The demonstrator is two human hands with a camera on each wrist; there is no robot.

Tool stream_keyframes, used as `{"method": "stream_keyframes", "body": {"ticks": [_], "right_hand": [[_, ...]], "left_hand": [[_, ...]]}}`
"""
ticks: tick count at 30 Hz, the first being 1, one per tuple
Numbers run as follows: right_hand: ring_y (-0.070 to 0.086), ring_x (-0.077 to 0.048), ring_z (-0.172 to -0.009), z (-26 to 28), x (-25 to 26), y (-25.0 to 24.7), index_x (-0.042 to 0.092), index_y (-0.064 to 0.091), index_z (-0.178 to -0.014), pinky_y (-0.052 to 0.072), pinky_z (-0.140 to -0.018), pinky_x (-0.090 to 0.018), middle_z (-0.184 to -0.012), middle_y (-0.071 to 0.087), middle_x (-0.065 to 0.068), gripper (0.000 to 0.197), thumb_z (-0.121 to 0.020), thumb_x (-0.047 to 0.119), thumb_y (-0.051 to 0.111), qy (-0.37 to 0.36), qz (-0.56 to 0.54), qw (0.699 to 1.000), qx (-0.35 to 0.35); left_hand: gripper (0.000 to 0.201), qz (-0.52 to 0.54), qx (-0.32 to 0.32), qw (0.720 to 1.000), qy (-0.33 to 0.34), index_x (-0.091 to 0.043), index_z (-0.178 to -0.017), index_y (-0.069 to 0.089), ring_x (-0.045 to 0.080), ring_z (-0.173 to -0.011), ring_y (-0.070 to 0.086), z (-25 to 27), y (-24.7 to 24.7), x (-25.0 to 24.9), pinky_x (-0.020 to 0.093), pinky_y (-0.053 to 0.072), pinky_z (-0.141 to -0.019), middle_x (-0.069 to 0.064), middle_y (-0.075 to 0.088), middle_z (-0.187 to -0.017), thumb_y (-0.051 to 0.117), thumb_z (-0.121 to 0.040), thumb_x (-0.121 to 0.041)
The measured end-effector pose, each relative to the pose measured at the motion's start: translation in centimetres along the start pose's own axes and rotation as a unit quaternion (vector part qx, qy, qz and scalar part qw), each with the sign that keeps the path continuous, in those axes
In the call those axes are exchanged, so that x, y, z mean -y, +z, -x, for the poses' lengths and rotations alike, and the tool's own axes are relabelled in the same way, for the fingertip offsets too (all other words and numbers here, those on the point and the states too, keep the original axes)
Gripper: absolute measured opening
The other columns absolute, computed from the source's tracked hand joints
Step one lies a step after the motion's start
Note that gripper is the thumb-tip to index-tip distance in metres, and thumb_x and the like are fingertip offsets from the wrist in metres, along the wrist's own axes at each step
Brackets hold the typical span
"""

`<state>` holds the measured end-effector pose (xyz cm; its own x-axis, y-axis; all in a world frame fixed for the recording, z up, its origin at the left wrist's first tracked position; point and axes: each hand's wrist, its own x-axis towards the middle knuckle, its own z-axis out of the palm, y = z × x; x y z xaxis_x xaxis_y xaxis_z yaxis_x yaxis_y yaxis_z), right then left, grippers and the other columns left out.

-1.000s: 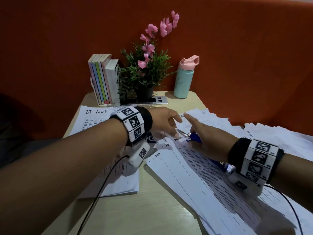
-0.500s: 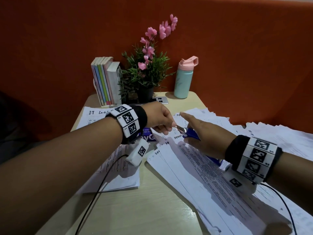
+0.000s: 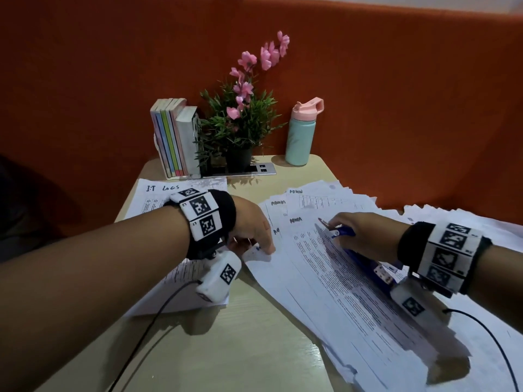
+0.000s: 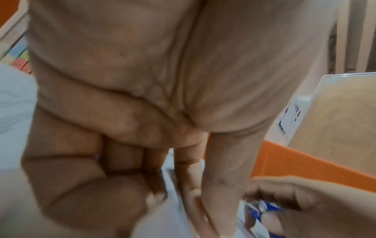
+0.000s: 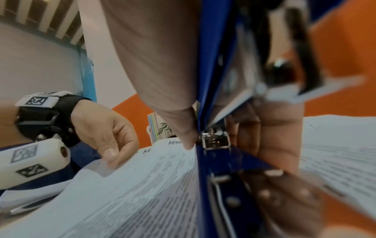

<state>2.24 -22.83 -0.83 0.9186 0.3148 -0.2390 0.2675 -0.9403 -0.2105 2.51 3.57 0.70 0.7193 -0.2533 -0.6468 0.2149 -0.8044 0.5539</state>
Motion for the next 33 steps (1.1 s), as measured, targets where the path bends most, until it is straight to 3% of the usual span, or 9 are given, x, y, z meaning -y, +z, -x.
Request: {"method": "stream_keyframes", "body": {"ticks": [3, 5, 8, 12, 17, 20, 23, 28, 33], "right_hand": [[0.058, -0.010, -0.091, 0.2, 0.5, -0.1, 0.030, 0.055, -0.128, 0.042, -0.075, -0.025, -0.113, 0.064, 0.006, 0.032, -0.096, 0.035, 0.056, -0.011, -0.019, 1.000, 0.006], [0.058, -0.005, -0.081, 0.5, 0.8, -0.4, 0.031, 0.055, -0.128, 0.042, -0.069, -0.023, -0.101, 0.064, 0.010, 0.033, -0.096, 0.038, 0.056, -0.024, -0.027, 0.999, 0.023], [0.062, -0.007, -0.087, 0.9, 1.3, -0.6, 0.035, 0.054, -0.127, 0.049, -0.077, -0.026, -0.106, 0.064, 0.010, 0.033, -0.096, 0.044, 0.055, -0.043, -0.030, 0.997, 0.057], [0.062, -0.012, -0.101, 1.3, 2.0, -0.1, 0.038, 0.055, -0.125, 0.049, -0.095, -0.036, -0.117, 0.064, 0.009, 0.032, -0.095, 0.049, 0.055, -0.060, -0.045, 0.992, 0.097], [0.064, -0.010, -0.097, 1.3, 2.1, 0.2, 0.039, 0.050, -0.124, 0.050, -0.094, -0.033, -0.112, 0.065, 0.012, 0.034, -0.093, 0.052, 0.056, -0.069, -0.103, 0.989, 0.079], [0.066, -0.006, -0.086, 1.6, 1.9, -0.8, 0.042, 0.044, -0.128, 0.053, -0.077, -0.021, -0.112, 0.064, 0.013, 0.038, -0.094, 0.042, 0.060, -0.114, -0.092, 0.988, 0.039], [0.058, -0.009, -0.107, 1.2, 2.4, -1.5, 0.043, 0.045, -0.137, 0.049, -0.090, -0.028, -0.128, 0.058, 0.013, 0.044, -0.096, 0.037, 0.057, -0.200, 0.071, 0.977, 0.036], [0.056, -0.012, -0.110, 0.3, 3.5, -1.2, 0.041, 0.043, -0.144, 0.045, -0.086, -0.026, -0.128, 0.052, 0.012, 0.047, -0.098, 0.037, 0.053, -0.281, 0.212, 0.932, 0.079], [0.056, -0.016, -0.103, -0.4, 3.7, -0.9, 0.043, 0.040, -0.145, 0.043, -0.077, -0.027, -0.122, 0.049, 0.011, 0.047, -0.100, 0.039, 0.050, -0.306, 0.248, 0.914, 0.096]], "left_hand": [[0.019, -0.173, -0.058, 0.983, 0.015, -0.008, -0.097, 0.075, 0.020, -0.071, 0.057, 0.1, 0.6, -0.8, 0.031, 0.052, -0.072, 0.002, 0.066, -0.081, 0.071, -0.089, -0.025], [0.017, -0.290, -0.126, 0.948, 0.045, -0.011, -0.101, 0.073, 0.012, -0.067, 0.053, 0.6, 0.0, -2.0, 0.020, 0.045, -0.060, -0.004, 0.062, -0.079, 0.065, -0.093, -0.024], [0.017, -0.368, -0.192, 0.905, 0.095, -0.014, -0.107, 0.071, 0.013, -0.080, 0.051, 1.1, -1.8, -3.6, 0.023, 0.039, -0.063, -0.005, 0.058, -0.091, 0.059, -0.098, -0.020], [0.016, -0.380, -0.265, 0.869, 0.173, -0.017, -0.104, 0.071, 0.019, -0.093, 0.058, -0.5, -3.1, -4.6, 0.027, 0.042, -0.076, 0.000, 0.067, -0.105, 0.059, -0.097, -0.024], [0.013, -0.304, -0.344, 0.855, 0.242, -0.022, -0.095, 0.077, 0.016, -0.109, 0.056, -1.7, -2.9, -4.0, 0.037, 0.047, -0.093, -0.004, 0.060, -0.114, 0.069, -0.091, -0.032], [0.014, -0.315, -0.294, 0.869, 0.245, -0.025, -0.099, 0.077, 0.013, -0.096, 0.063, -0.9, -2.0, -3.5, 0.028, 0.050, -0.082, -0.009, 0.070, -0.100, 0.069, -0.091, -0.033], [0.016, -0.327, -0.218, 0.890, 0.230, -0.025, -0.100, 0.079, 0.009, -0.090, 0.066, -0.5, -0.4, -2.7, 0.024, 0.050, -0.080, -0.011, 0.075, -0.098, 0.073, -0.087, -0.033], [0.018, -0.327, -0.201, 0.898, 0.215, -0.029, -0.100, 0.079, 0.005, -0.100, 0.066, -1.2, 1.3, -1.4, 0.029, 0.053, -0.091, -0.017, 0.075, -0.105, 0.071, -0.085, -0.027], [0.018, -0.359, -0.194, 0.889, 0.209, -0.030, -0.101, 0.078, 0.007, -0.092, 0.064, -2.1, 2.4, -0.6, 0.023, 0.051, -0.081, -0.018, 0.075, -0.100, 0.068, -0.086, -0.028]]}}
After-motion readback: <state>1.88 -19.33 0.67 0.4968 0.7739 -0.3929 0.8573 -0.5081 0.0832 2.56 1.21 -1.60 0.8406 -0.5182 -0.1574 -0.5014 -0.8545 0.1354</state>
